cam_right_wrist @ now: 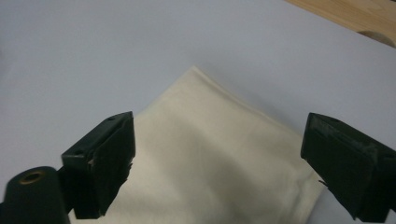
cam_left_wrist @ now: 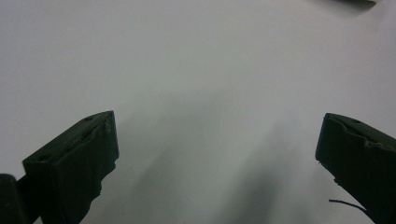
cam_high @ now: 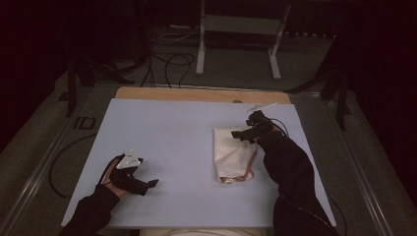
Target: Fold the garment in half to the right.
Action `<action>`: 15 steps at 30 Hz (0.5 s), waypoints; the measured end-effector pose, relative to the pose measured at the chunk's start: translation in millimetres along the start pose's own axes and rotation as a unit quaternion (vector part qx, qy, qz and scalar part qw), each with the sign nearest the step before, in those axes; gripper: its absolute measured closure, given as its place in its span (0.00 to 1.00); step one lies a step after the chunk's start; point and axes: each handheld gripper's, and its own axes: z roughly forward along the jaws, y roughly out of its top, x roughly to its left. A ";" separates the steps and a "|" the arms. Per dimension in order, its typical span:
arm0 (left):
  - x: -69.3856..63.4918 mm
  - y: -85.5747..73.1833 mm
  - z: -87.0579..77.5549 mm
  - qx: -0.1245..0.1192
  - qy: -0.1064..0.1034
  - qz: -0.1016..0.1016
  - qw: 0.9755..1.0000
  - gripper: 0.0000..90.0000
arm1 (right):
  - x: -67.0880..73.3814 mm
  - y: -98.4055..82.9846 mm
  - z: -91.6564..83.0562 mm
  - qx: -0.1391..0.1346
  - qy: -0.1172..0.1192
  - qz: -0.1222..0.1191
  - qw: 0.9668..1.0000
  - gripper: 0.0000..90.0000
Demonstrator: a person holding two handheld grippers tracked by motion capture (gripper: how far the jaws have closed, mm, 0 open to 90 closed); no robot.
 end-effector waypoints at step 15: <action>-0.1 -0.5 -1.0 0.001 0.002 0.001 1.000 0.00 | 8.9 -21.4 -24.6 -0.018 0.000 -0.009 1.000 0.11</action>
